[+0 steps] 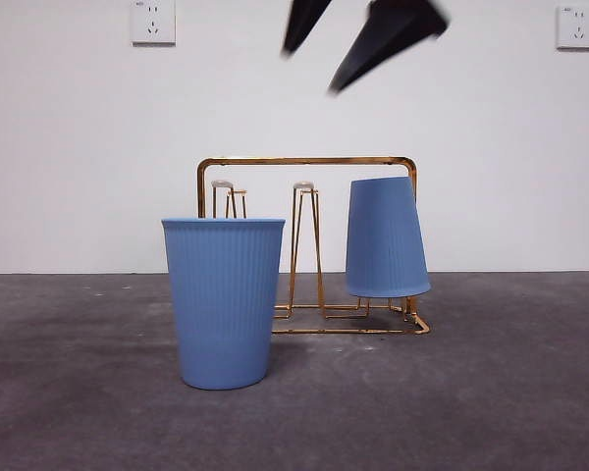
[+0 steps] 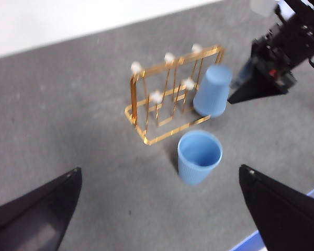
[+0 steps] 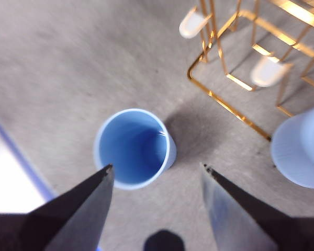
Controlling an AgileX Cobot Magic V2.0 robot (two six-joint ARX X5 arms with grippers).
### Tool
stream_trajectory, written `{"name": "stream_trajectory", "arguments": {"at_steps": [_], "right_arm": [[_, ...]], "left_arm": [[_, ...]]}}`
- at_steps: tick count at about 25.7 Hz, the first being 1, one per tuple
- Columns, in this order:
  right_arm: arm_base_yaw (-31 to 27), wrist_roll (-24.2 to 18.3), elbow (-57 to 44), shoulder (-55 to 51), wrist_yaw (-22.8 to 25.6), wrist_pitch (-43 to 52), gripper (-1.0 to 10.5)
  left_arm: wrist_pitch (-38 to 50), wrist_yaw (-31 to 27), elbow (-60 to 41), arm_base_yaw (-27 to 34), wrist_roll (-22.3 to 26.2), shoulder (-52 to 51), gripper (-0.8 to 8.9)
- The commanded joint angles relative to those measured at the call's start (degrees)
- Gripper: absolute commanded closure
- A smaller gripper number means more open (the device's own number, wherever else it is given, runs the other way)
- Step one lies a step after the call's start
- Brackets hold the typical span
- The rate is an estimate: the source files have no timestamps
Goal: Pick up cup 1,put cup 1 in the cup rack,pick up cup 2,put cup 2 in the cup rack
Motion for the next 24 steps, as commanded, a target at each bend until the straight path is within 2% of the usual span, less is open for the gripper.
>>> {"name": "stream_trajectory", "arguments": {"at_steps": [1, 9, 18, 19, 21, 24], "right_arm": [[1.2, 0.9, -0.5, 3.8, 2.4, 0.0, 6.6], [3.3, 2.3, -0.5, 11.8, 3.3, 2.2, 6.6], [3.6, 3.4, -0.5, 19.4, 3.1, 3.7, 6.7], [3.6, 3.4, -0.5, 19.5, 3.0, 4.3, 6.9], [3.7, 3.4, -0.5, 19.5, 3.0, 5.4, 8.5], [3.7, 3.4, -0.5, 19.5, 3.0, 5.4, 8.9]], "left_arm": [[0.2, -0.3, -3.9, -0.2, -2.5, -2.6, 3.12], [0.3, -1.4, -14.6, -0.2, -5.7, -8.8, 3.12], [0.3, -2.8, -15.1, -0.2, -5.8, -8.9, 3.13], [0.3, -2.8, -15.1, -0.2, -5.8, -8.9, 3.13], [1.6, -2.8, -15.1, -0.2, -5.7, -8.9, 3.13], [6.7, -2.5, -15.1, -0.2, -5.4, -8.9, 3.14]]}}
